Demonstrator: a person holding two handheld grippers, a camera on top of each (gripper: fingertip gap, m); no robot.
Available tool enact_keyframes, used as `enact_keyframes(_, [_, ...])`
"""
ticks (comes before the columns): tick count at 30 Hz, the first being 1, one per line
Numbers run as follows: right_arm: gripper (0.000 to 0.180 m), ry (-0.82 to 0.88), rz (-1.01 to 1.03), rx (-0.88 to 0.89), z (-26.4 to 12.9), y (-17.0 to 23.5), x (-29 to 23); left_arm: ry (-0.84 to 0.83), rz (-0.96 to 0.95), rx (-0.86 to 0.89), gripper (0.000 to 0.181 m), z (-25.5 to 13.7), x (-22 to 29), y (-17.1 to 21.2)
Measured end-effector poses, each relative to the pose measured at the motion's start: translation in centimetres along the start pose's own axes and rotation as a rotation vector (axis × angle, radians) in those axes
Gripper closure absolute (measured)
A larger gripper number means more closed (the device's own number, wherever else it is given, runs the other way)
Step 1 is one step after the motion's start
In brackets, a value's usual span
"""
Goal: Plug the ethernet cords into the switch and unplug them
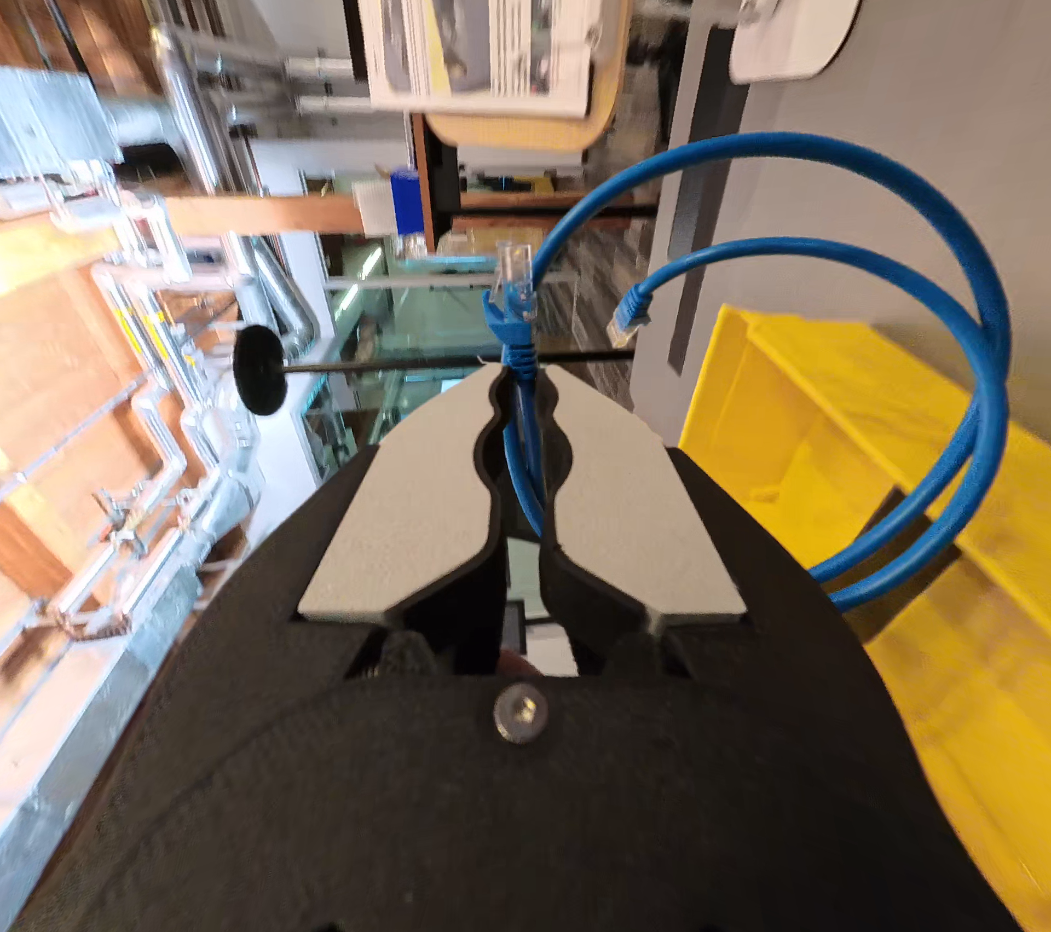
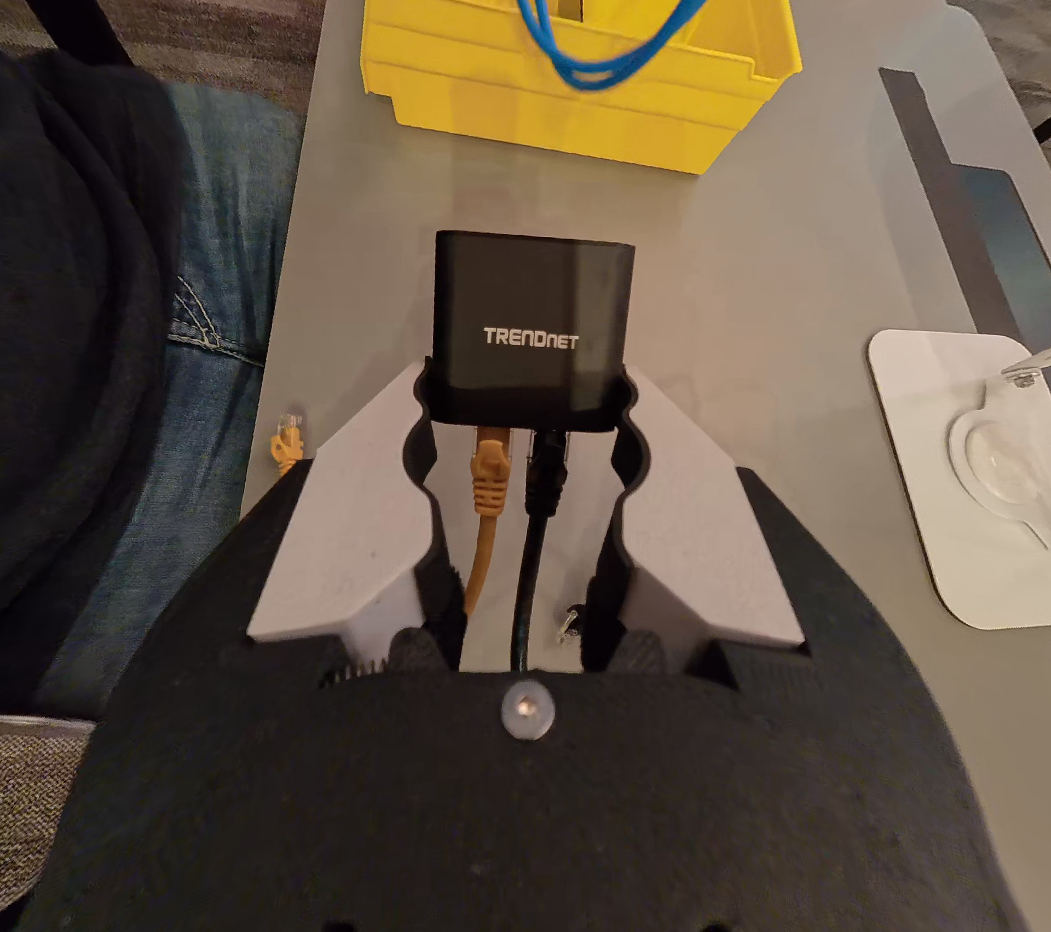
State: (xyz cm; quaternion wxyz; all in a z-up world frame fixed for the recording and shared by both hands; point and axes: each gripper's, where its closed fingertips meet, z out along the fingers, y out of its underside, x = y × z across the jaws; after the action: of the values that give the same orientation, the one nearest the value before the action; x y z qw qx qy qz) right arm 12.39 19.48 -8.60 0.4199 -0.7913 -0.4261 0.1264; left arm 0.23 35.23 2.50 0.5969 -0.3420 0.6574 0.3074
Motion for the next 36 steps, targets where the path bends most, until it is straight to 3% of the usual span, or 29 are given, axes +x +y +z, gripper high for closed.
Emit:
enact_keyframes(1, [0.118, 0.002, 0.005, 0.0, -0.2, -0.1, 0.1, 0.009, 0.02, 0.027, 0.173, 0.1, 0.4, -1.3])
enact_keyframes(8, [0.119, -0.02, 0.068, -0.032, -1.2, 0.5, 0.8, 0.074, 0.108, 0.201, 0.173, 0.2, 4.0, -9.1])
enact_keyframes(14, [0.119, -0.037, 0.129, -0.067, -1.0, 1.4, 1.4, 0.127, 0.182, 0.282, 0.173, -0.4, 7.4, -12.7])
enact_keyframes(36, [0.119, -0.079, 0.199, -0.238, 0.6, 3.8, 1.8, 0.127, 0.263, 0.343, 0.173, -1.2, 10.0, -14.8])
